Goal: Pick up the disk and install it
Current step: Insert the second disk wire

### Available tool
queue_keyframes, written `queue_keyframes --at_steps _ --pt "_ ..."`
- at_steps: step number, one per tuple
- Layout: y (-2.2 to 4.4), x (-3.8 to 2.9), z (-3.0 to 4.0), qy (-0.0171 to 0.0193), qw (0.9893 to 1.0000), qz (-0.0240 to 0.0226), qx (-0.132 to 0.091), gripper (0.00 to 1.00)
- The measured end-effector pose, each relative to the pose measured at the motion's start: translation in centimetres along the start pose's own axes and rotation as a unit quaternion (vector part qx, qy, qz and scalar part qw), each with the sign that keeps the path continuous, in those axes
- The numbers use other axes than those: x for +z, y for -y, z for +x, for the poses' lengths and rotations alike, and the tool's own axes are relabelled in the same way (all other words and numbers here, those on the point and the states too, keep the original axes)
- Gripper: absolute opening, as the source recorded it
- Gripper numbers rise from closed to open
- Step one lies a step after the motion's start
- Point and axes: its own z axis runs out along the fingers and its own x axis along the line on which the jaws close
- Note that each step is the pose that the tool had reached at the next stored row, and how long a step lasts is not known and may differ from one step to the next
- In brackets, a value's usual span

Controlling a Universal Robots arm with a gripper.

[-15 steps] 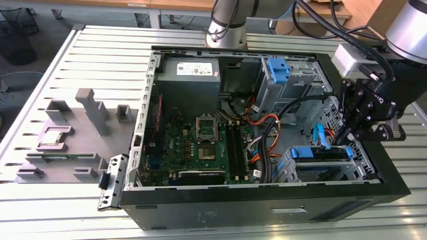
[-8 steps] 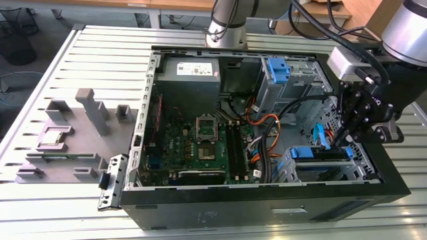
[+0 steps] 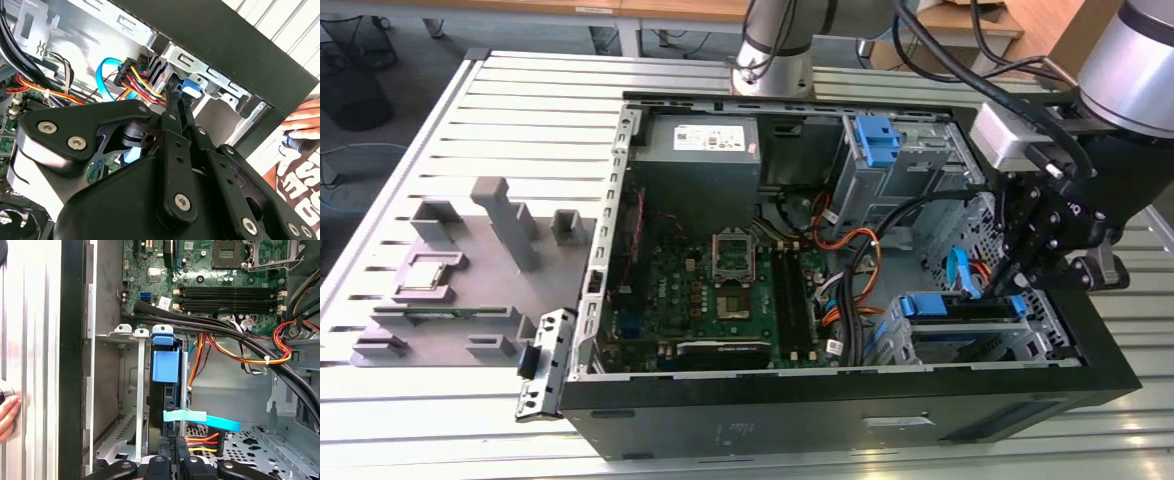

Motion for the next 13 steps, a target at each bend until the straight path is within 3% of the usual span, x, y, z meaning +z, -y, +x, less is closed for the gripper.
queue_keyframes --at_steps 4,10,11,13 --pt "-0.54 0.02 0.14 0.0001 1.0000 0.0042 -0.001 0.17" --pt "-0.60 0.04 0.20 0.0001 1.0000 0.0046 -0.001 0.17" --pt "-0.60 0.03 0.21 0.0013 1.0000 0.0048 -0.001 0.17" --pt "-0.60 0.05 0.23 0.0083 0.9999 0.0066 -0.001 0.17"
